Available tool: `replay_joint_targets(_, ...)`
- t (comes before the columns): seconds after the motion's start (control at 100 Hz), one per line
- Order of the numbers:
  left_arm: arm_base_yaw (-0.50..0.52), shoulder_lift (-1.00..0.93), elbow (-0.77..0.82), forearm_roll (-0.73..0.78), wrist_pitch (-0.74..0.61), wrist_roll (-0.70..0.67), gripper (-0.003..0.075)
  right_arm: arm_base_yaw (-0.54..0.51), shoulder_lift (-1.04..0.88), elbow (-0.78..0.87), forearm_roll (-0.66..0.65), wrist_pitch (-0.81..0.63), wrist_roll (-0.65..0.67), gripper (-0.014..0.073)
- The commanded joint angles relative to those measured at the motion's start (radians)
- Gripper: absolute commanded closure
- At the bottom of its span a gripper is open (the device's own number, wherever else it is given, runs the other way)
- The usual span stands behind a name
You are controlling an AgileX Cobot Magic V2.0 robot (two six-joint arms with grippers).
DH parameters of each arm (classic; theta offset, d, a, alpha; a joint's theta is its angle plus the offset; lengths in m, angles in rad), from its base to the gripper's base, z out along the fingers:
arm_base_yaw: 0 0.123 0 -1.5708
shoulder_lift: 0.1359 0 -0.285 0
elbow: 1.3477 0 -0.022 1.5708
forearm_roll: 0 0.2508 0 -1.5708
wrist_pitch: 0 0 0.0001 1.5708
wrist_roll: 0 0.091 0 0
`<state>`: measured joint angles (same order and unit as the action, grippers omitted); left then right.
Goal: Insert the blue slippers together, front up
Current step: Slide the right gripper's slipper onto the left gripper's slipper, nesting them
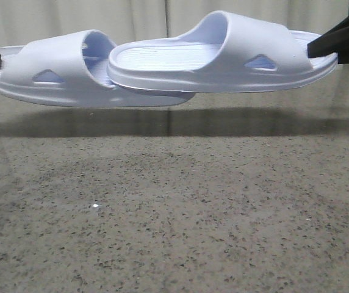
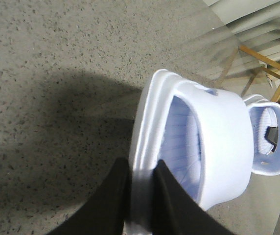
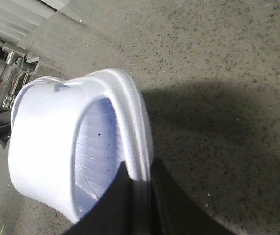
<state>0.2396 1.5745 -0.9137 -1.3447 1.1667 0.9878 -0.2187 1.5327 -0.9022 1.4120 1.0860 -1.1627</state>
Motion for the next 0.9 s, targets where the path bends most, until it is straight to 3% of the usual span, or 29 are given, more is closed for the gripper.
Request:
replay_joint_targets(0.0, 0.000, -0.040, -0.028, -0.079, 0.100, 0.003, 0.0705, 0.021, -0.006, -0.050, 0.070, 0.049, -0.018, 0.0697)
replay_joint_targets(0.89, -0.042, -0.040, -0.028, -0.077, 0.100, 0.003, 0.0705, 0.343, 0.184, -0.237, 0.107, -0.010, -0.016, 0.0697)
